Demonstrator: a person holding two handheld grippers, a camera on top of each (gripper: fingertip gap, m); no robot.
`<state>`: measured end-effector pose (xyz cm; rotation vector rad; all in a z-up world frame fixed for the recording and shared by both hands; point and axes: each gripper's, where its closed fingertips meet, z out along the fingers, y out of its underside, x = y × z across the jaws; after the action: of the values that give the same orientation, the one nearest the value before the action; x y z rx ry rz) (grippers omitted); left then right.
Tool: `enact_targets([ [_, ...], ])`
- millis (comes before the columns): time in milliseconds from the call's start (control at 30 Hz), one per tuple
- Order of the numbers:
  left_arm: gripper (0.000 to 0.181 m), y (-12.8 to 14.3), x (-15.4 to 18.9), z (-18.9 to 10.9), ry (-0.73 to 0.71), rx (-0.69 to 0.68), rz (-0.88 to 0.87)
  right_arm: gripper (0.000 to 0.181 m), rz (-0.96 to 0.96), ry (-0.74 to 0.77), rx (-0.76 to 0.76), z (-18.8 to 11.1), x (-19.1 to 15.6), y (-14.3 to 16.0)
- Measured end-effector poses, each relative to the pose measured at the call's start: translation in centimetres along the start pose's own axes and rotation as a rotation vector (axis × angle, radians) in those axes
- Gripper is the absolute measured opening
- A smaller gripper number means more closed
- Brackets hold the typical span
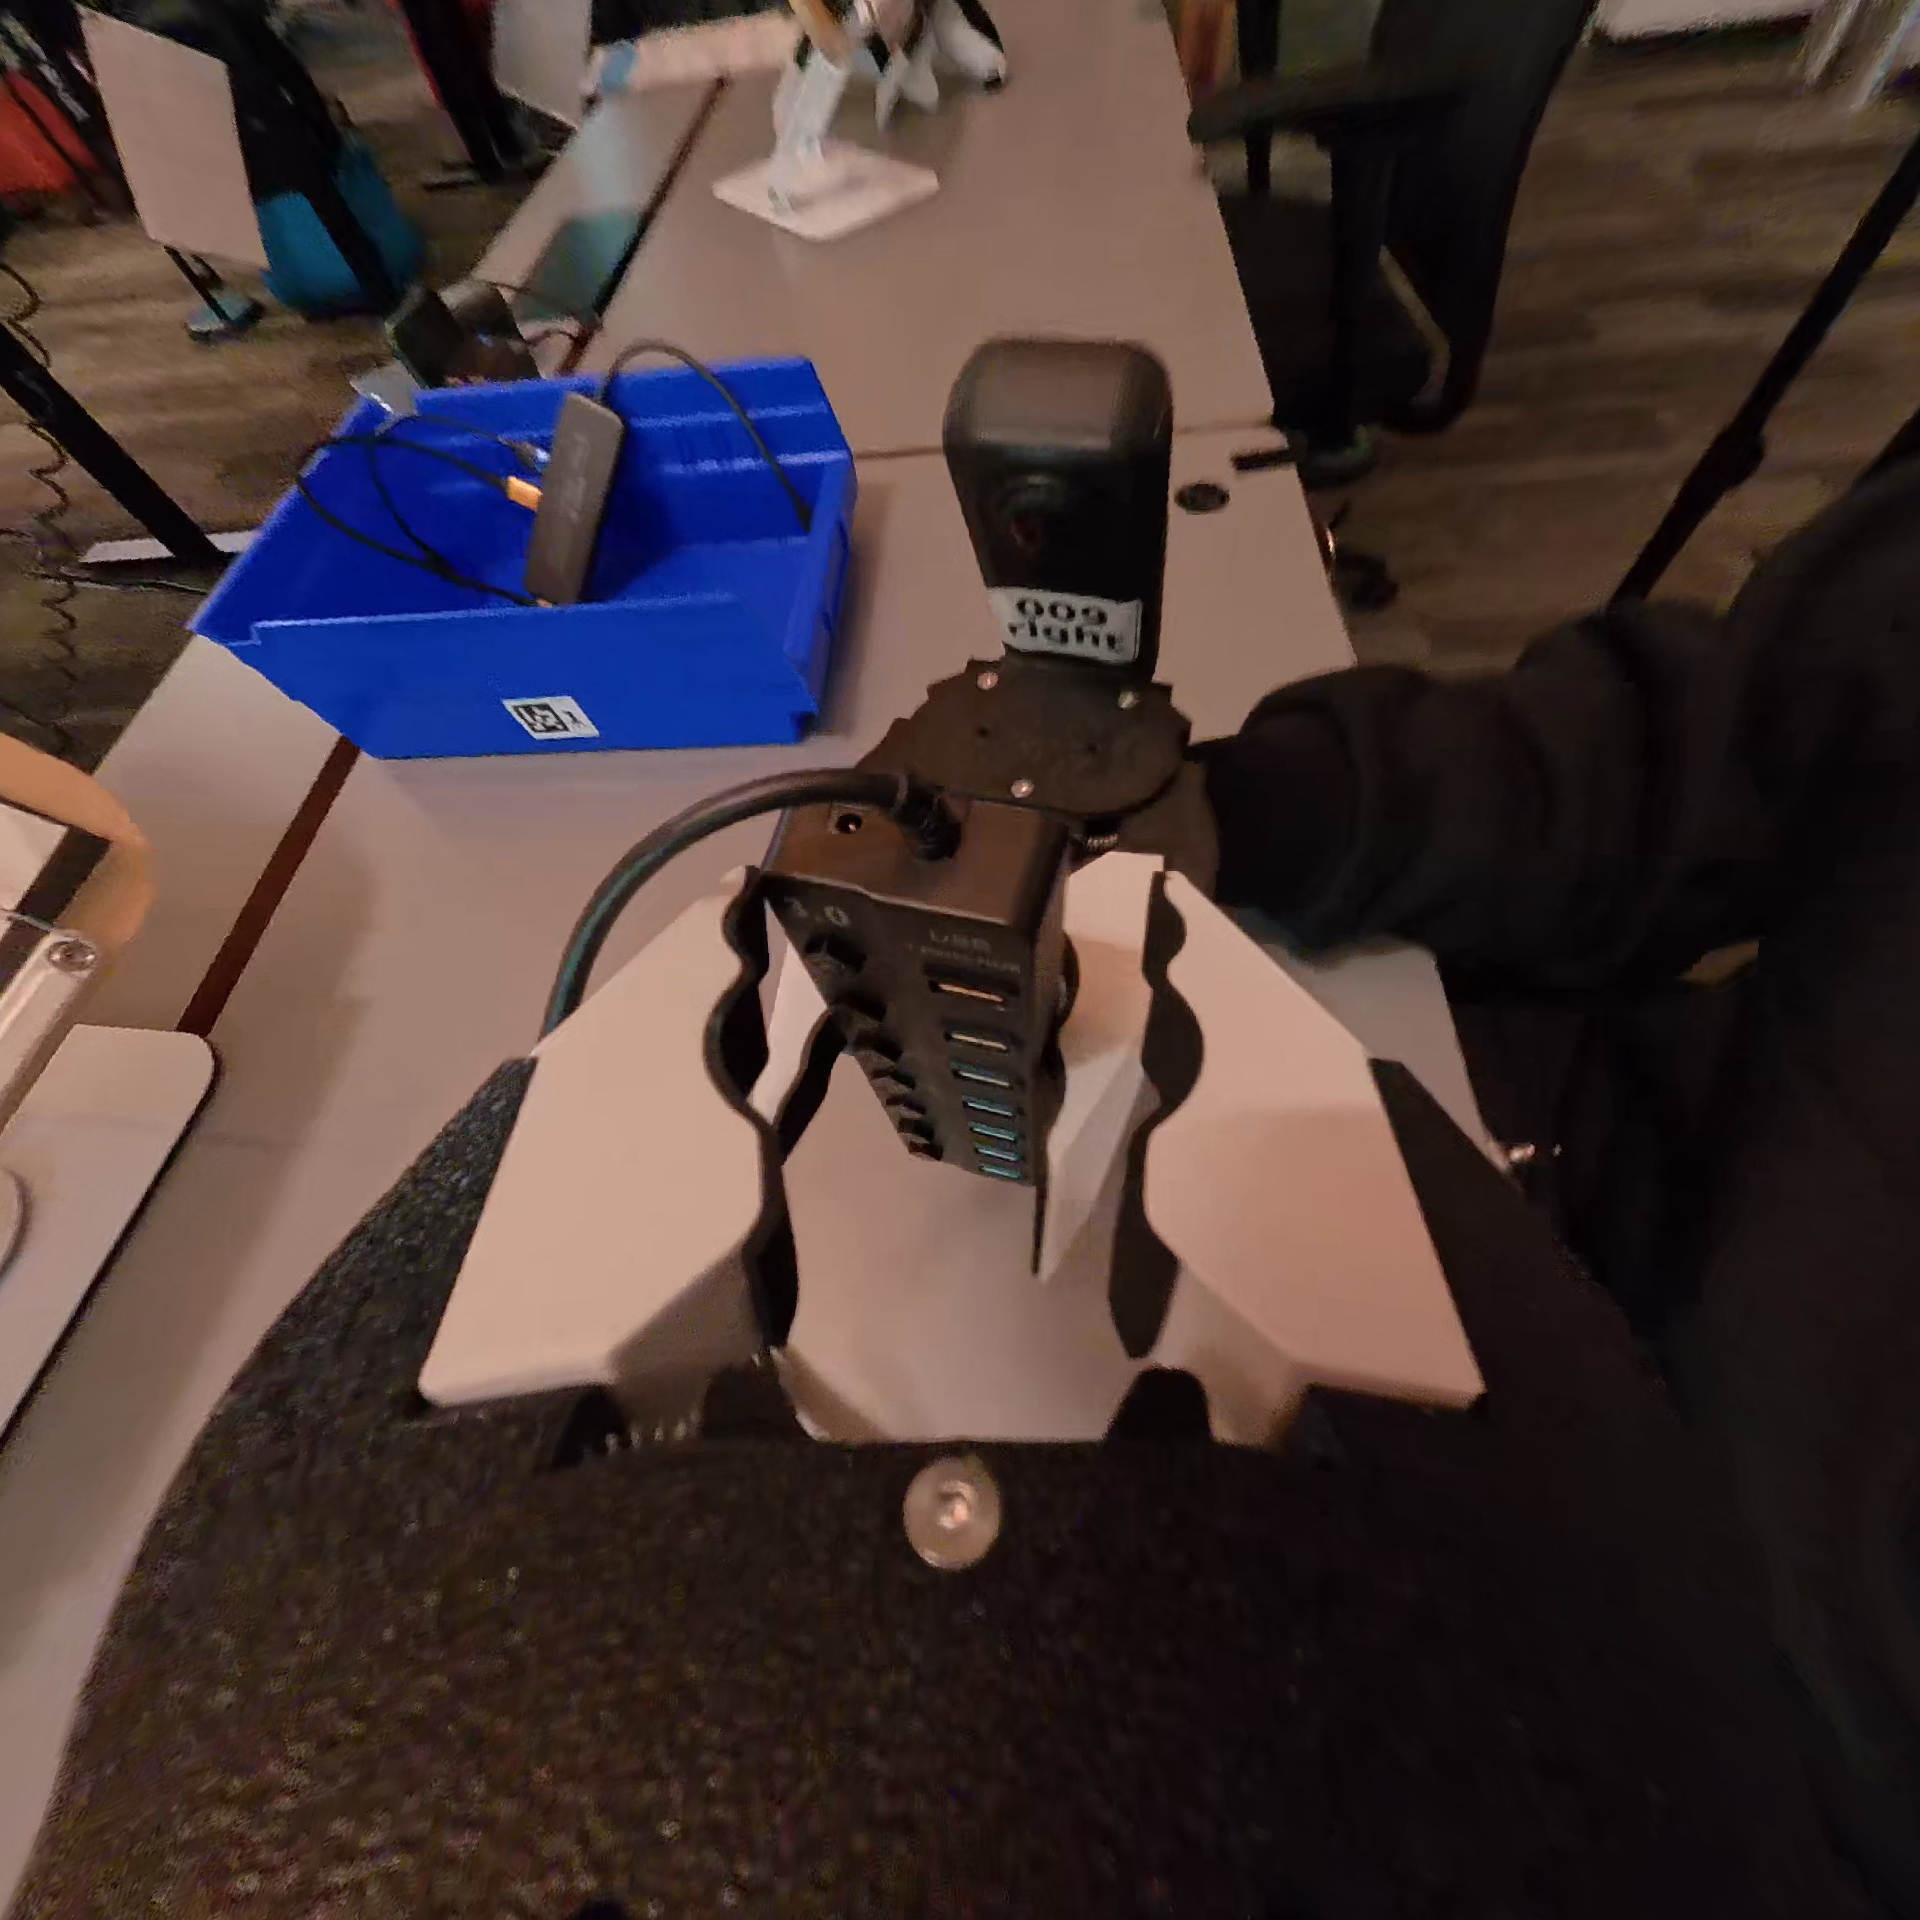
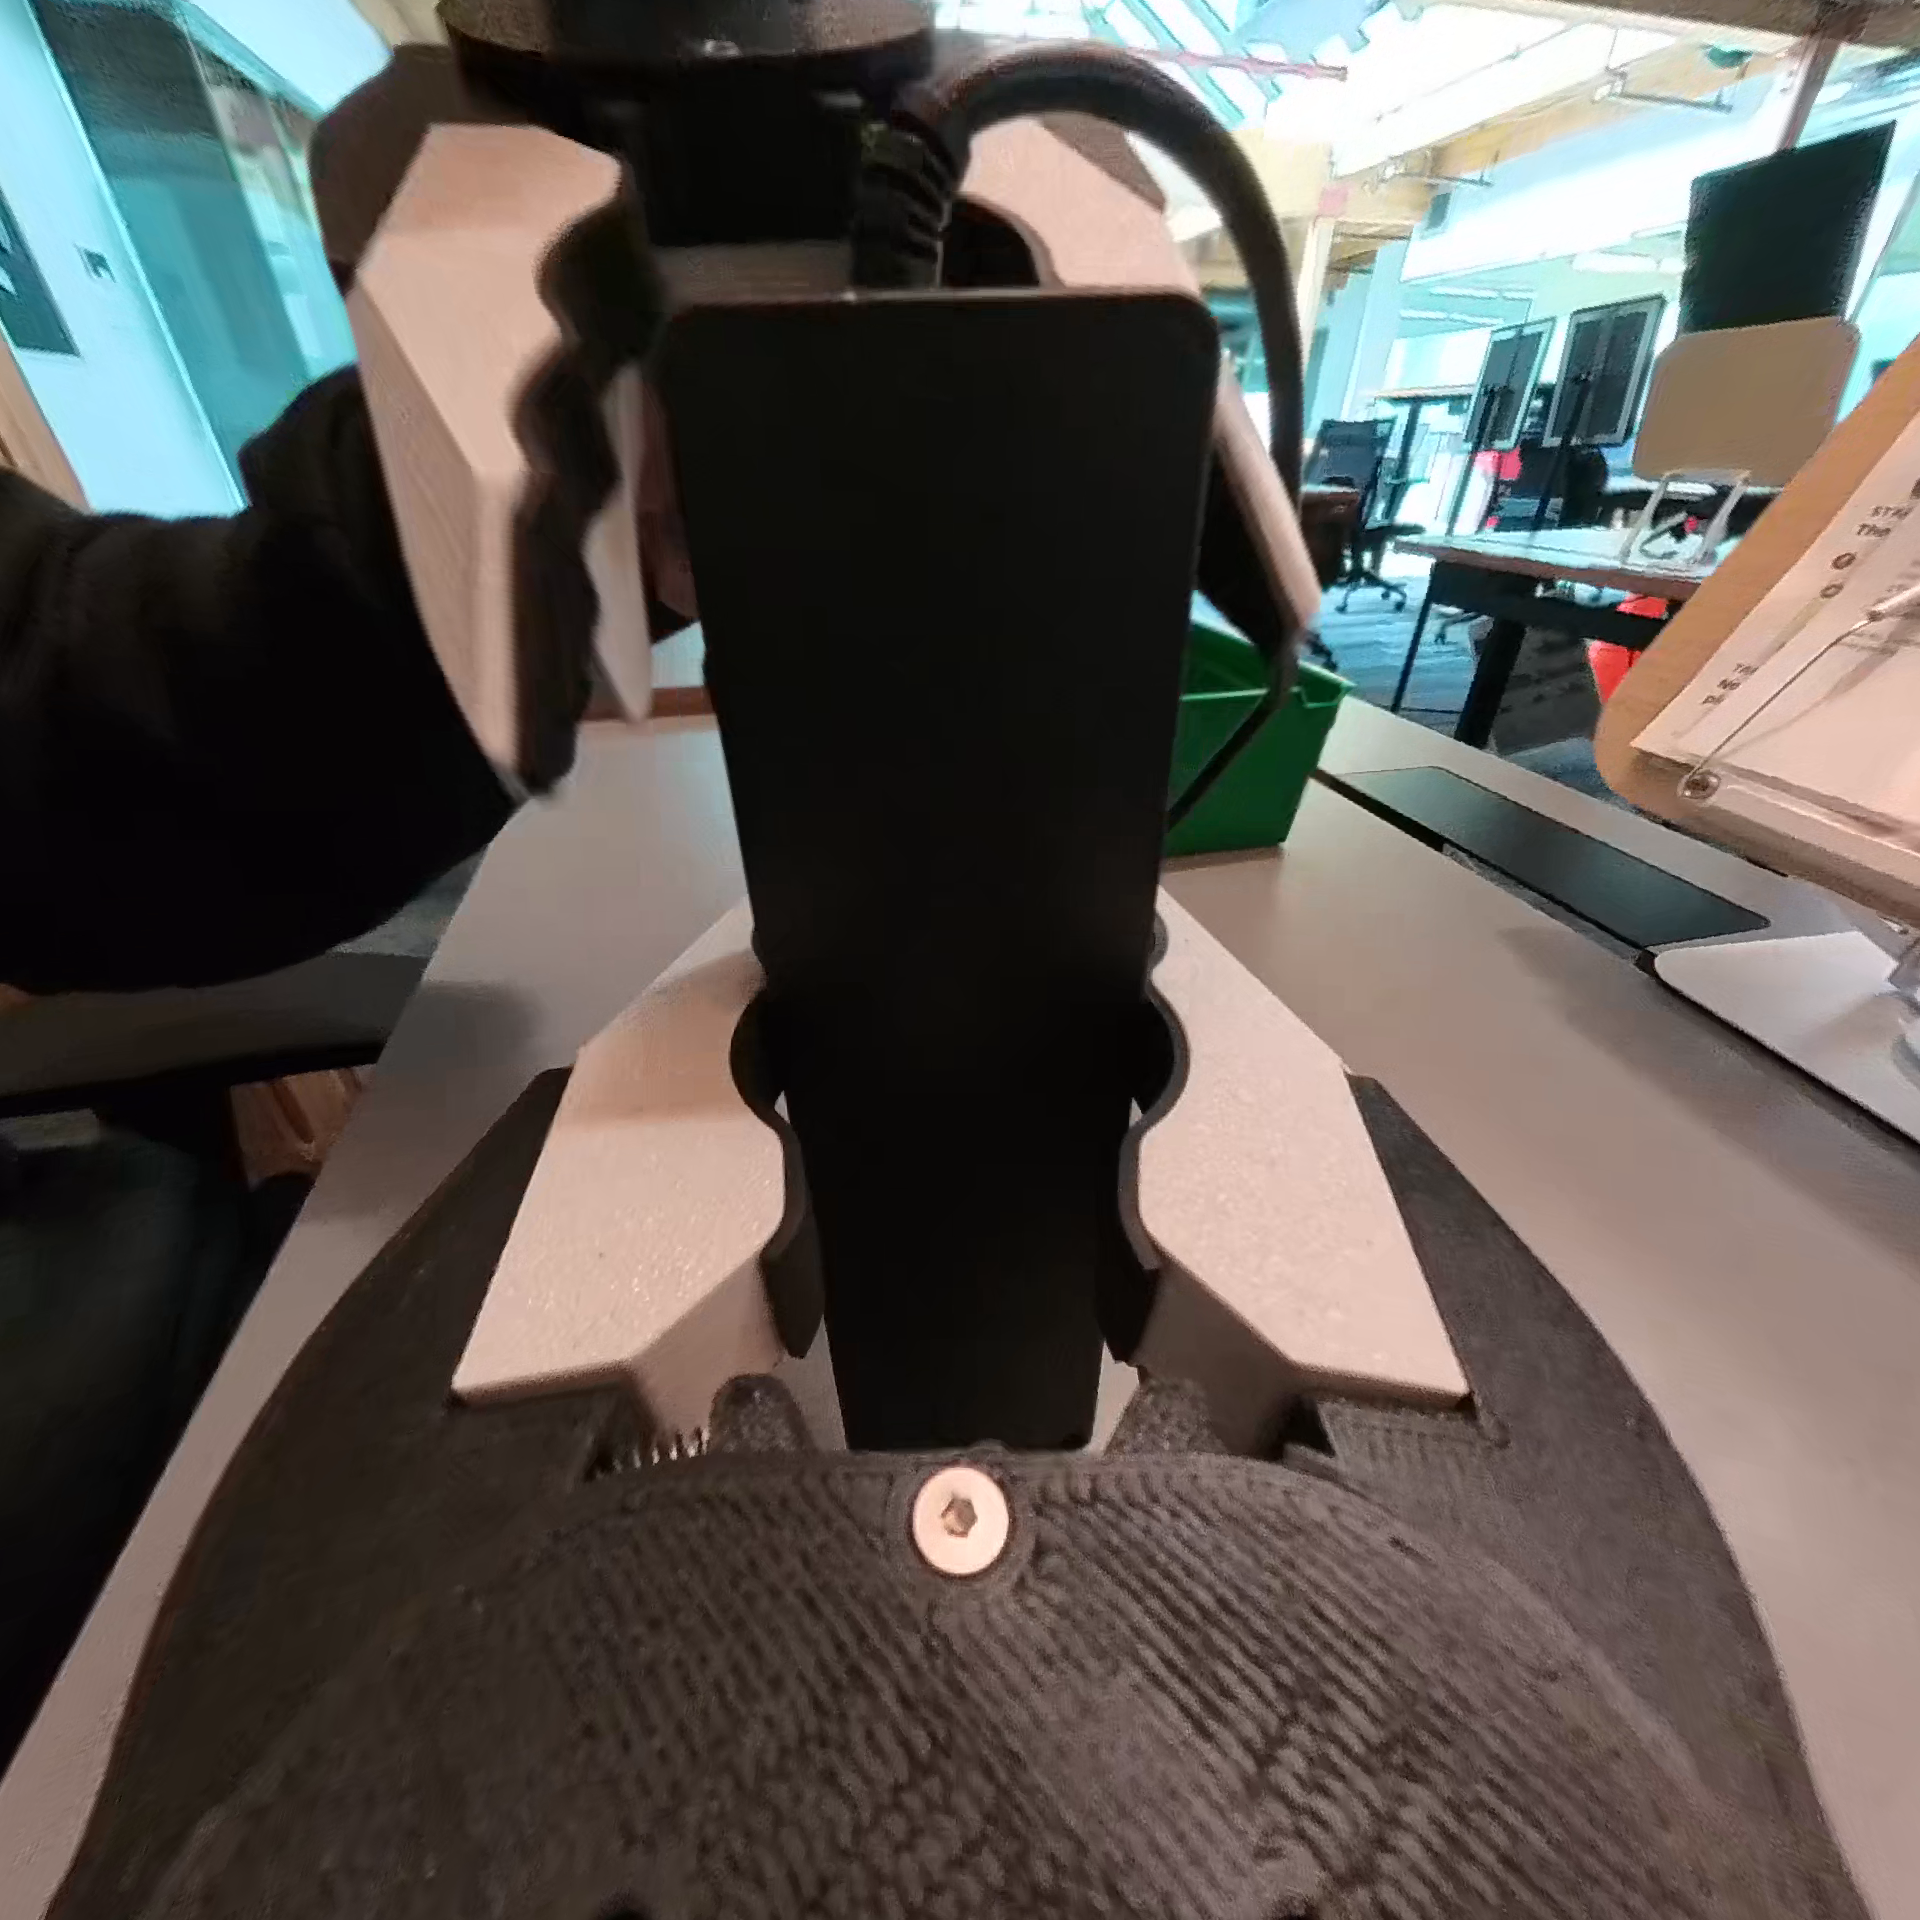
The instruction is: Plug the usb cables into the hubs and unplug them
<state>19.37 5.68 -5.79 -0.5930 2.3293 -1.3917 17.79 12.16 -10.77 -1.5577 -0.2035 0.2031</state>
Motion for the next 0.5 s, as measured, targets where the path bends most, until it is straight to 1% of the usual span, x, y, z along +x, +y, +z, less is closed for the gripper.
enact_targets([
  [67, 0.074, -0.9, 0.6, -1.3, -0.005, 0.047, -0.018, 0.063, 0.011, 0.011, 0.021, -0.5, 0.5, -0.2],
  [200, 0.067, -1.7, 3.3, -4.4, 0.069, 0.119, -0.050, 0.063, 0.020, 0.082, 0.082, -2.1, 2.3, -1.2],
  [233, 0.066, -1.7, 3.3, -5.4, 0.060, 0.123, -0.065, 0.063, 0.025, 0.096, 0.114, -2.7, 2.7, -1.7],
  [300, 0.062, -1.0, 1.9, -8.2, -0.018, 0.102, -0.082, 0.063, 0.025, 0.098, 0.179, -4.0, 3.1, -2.7],
  [367, 0.054, 0.9, -1.6, -12.1, -0.192, 0.040, -0.127, 0.063, 0.038, 0.113, 0.208, -5.1, 3.7, -3.3],
  [400, 0.051, 2.5, -3.8, -14.5, -0.299, -0.014, -0.179, 0.063, 0.036, 0.122, 0.212, -5.6, 4.0, -3.4],
  [433, 0.050, 4.7, -6.0, -17.1, -0.408, -0.086, -0.246, 0.063, 0.023, 0.141, 0.209, -6.0, 4.4, -3.4],
  [500, 0.049, 10.8, -9.6, -22.6, -0.618, -0.274, -0.423, 0.063, 0.015, 0.154, 0.203, -6.4, 4.8, -3.0],
])
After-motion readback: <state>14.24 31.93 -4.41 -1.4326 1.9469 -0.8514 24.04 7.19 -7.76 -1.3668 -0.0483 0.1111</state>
